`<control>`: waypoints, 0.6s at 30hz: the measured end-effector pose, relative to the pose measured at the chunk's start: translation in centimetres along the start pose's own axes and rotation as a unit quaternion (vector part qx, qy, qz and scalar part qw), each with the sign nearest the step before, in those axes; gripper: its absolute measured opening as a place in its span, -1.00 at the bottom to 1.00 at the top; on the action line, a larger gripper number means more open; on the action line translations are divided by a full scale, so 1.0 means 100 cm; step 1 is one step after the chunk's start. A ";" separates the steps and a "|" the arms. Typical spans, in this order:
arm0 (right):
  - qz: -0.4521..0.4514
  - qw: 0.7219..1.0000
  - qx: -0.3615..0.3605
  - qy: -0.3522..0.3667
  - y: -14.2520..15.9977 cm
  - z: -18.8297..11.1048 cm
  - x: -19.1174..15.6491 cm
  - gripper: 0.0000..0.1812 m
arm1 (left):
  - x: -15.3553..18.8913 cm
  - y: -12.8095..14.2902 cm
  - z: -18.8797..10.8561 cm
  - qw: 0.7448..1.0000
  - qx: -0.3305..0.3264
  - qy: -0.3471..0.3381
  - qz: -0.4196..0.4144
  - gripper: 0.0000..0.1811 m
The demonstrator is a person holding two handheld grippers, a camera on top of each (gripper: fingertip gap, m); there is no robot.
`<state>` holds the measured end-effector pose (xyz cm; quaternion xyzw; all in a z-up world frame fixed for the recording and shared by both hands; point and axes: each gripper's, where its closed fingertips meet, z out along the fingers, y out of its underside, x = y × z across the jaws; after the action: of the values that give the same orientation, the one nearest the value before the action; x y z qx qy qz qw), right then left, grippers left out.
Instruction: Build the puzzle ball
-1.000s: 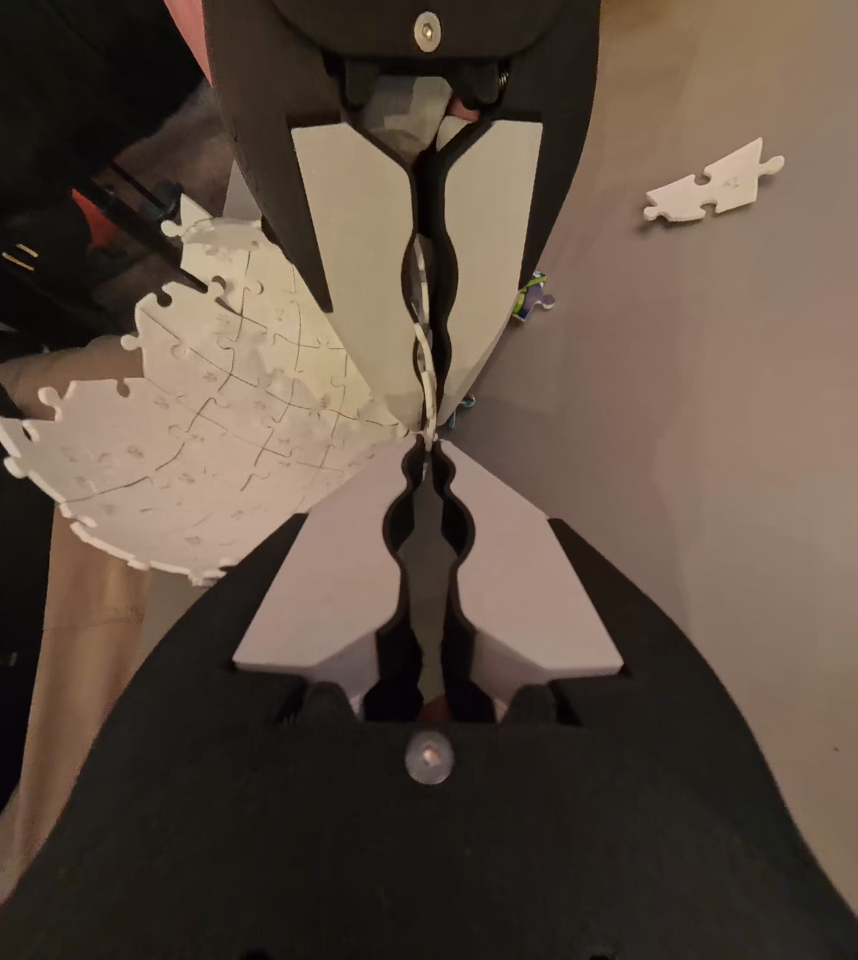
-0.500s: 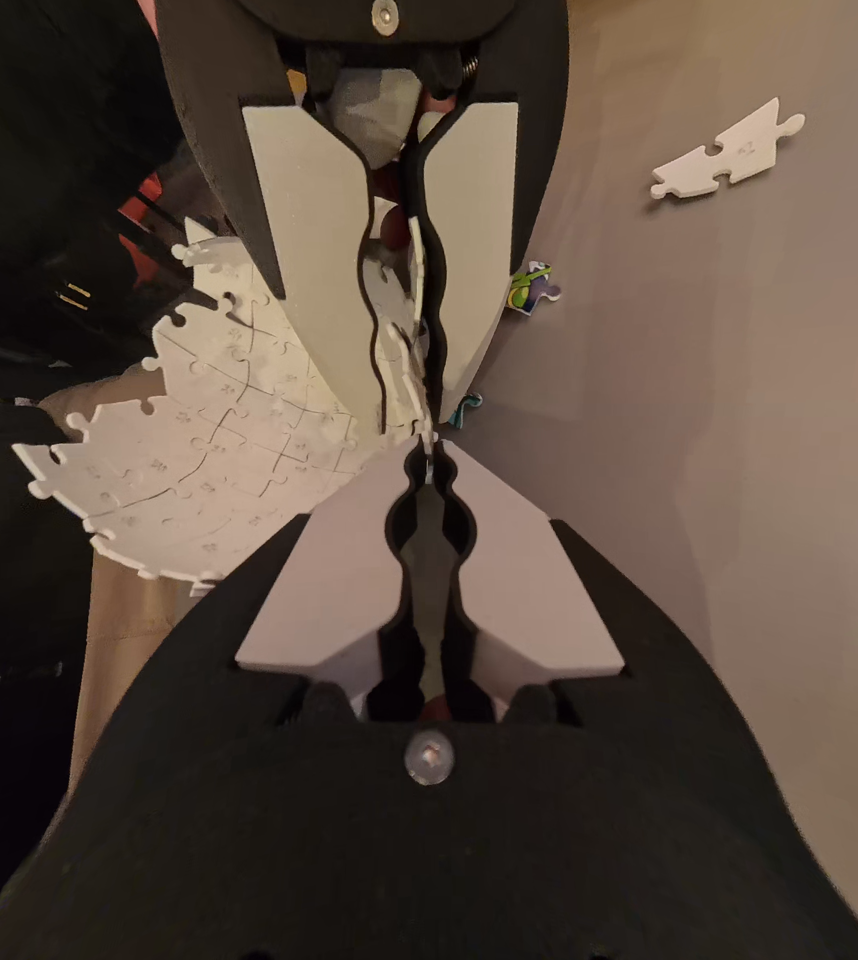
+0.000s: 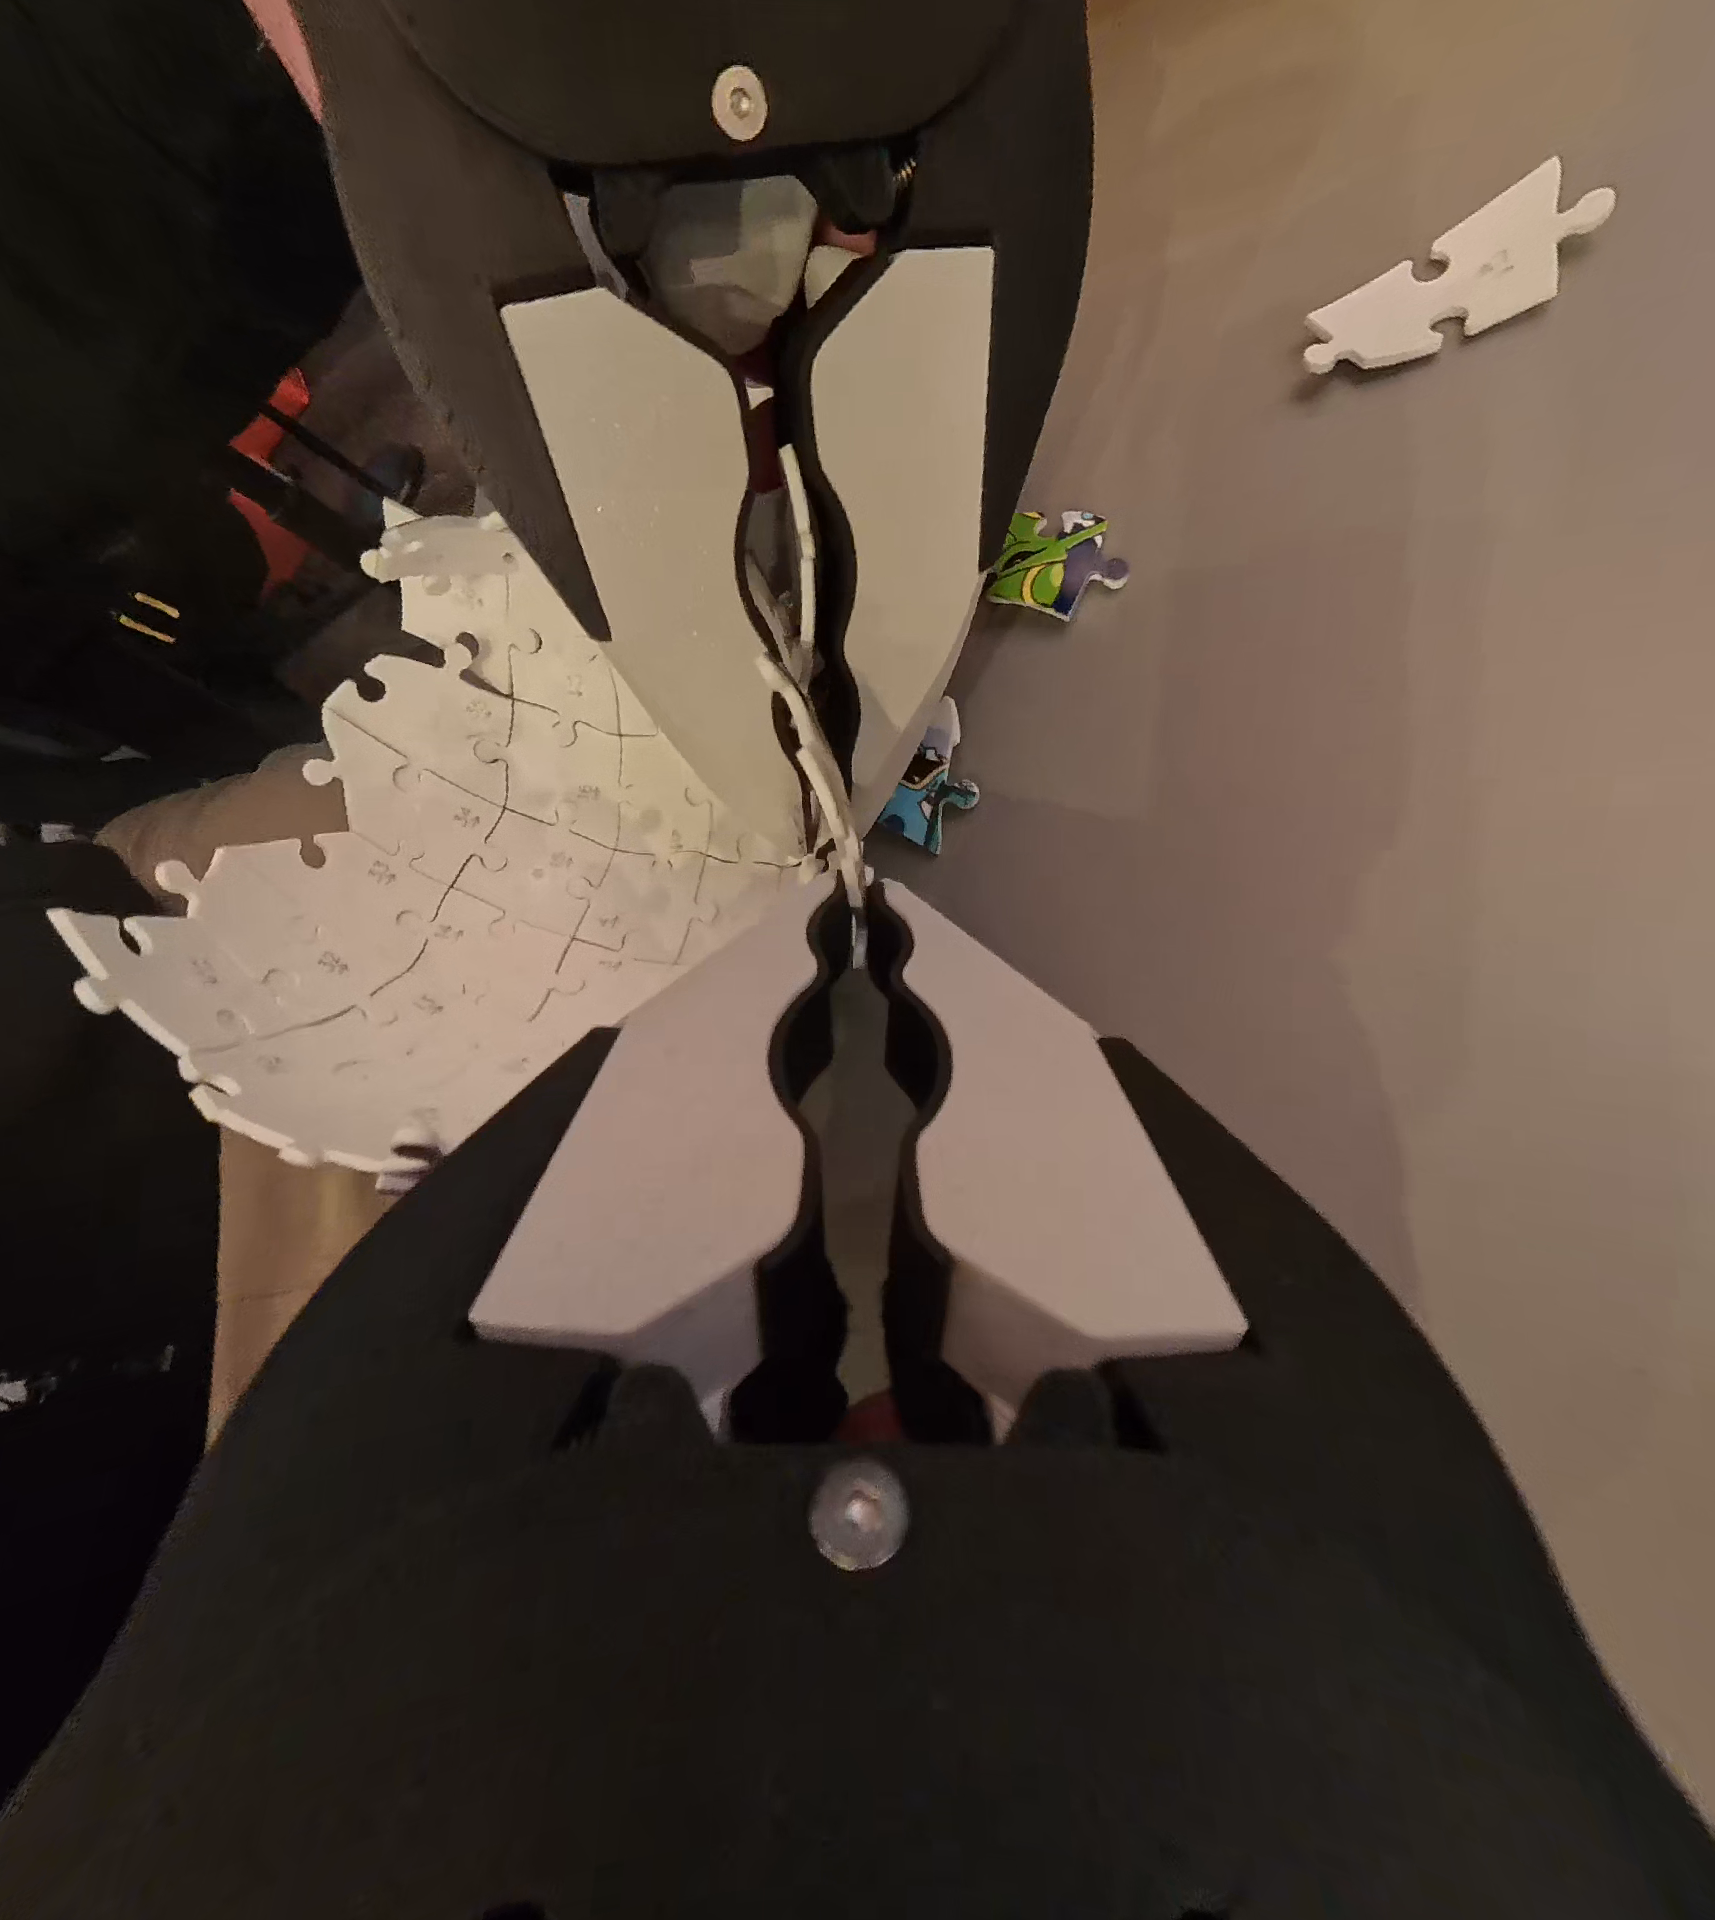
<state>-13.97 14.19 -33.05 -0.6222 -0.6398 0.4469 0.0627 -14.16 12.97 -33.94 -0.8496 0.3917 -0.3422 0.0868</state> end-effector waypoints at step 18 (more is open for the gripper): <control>0.054 0.999 -0.003 -0.003 0.000 0.001 0.001 -0.95 | 0.002 -0.001 -0.001 1.000 0.010 0.002 0.009 -0.96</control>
<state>-14.02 14.18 -33.16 -0.6548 -0.6066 0.4495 0.0350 -14.06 12.93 -33.74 -0.8445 0.3960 -0.3473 0.0971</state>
